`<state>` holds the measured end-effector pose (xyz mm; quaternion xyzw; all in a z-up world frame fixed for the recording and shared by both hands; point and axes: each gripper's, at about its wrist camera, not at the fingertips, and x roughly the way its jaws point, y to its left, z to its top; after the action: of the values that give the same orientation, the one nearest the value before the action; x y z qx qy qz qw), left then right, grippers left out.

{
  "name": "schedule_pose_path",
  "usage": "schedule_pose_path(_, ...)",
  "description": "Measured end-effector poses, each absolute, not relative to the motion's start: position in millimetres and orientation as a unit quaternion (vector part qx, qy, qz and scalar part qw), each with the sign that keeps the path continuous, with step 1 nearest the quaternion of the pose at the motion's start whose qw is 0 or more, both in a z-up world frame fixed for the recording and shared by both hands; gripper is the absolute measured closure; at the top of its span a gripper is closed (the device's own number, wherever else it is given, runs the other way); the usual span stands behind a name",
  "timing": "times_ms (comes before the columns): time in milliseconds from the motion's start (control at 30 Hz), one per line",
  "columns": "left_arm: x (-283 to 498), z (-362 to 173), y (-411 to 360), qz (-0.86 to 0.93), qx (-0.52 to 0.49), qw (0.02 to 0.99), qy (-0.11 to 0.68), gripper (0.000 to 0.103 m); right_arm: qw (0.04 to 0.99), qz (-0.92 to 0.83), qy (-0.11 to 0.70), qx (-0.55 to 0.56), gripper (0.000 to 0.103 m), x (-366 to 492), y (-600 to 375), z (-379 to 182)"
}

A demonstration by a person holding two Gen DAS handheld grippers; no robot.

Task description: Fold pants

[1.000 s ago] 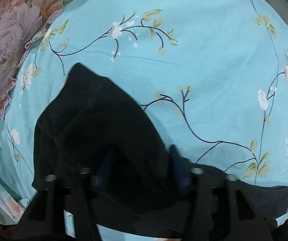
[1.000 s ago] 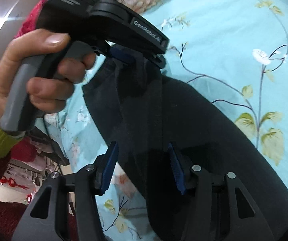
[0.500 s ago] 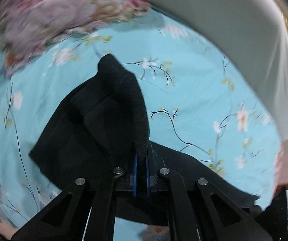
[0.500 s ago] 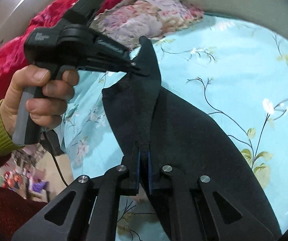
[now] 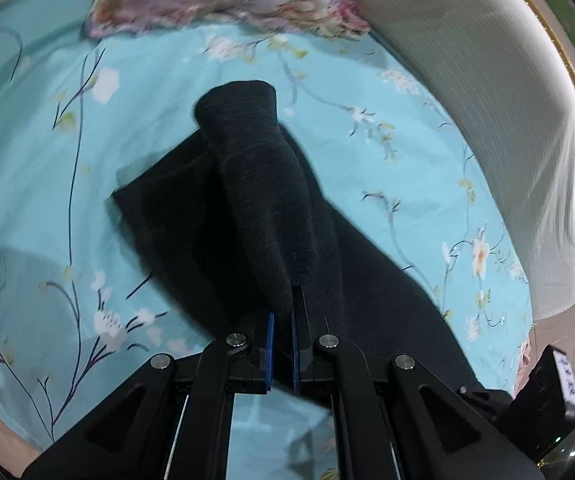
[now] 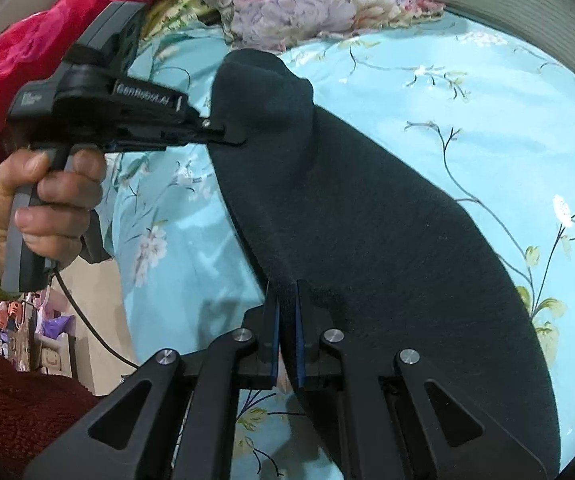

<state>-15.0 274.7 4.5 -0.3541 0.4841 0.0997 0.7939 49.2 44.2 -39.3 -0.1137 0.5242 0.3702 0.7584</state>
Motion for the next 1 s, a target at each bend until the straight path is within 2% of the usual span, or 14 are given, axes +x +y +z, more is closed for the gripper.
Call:
schedule_pose_path(200, -24.8, -14.0, 281.3, 0.103, -0.362, 0.784, 0.494, 0.096, 0.75, 0.36, 0.543, -0.113, 0.092, 48.8, 51.3, -48.7)
schedule_pose_path(333, -26.5, -17.4, 285.1, 0.108, -0.352, 0.783, 0.502, 0.087, 0.746, 0.355, 0.552, -0.111, 0.089, 48.2, 53.4, -51.9)
schedule_pose_path(400, -28.2, -16.0, 288.1, 0.111, -0.348, 0.783, 0.504, 0.082, 0.745, 0.351, 0.558, -0.106, 0.083, 48.1, 54.1, -54.5)
schedule_pose_path(467, -29.5, -12.0, 291.0, 0.114, -0.342, 0.783, 0.508, 0.07, 0.744, 0.35, 0.56, -0.098, 0.074, 47.0, 52.0, -54.5)
schedule_pose_path(533, -30.9, -8.9, 293.8, 0.119, -0.339, 0.781, 0.511, 0.049, 0.747, 0.351, 0.558, -0.088, 0.064, 46.0, 50.7, -50.6)
schedule_pose_path(567, -32.2, -7.6, 296.5, 0.121, -0.341, 0.779, 0.512, 0.046, 0.749, 0.351, 0.555, -0.084, 0.061, 45.4, 50.0, -47.9)
schedule_pose_path(733, -36.9, -7.3, 310.5, 0.13, -0.357, 0.765, 0.52, 0.038, 0.766, 0.341, 0.543, -0.048, 0.06, 52.2, 40.4, -31.2)
schedule_pose_path(1000, -28.3, -10.4, 326.7, 0.135, -0.361, 0.756, 0.529, 0.035, 0.8, 0.26, 0.54, 0.017, 0.06, 102.9, -0.8, -23.1)
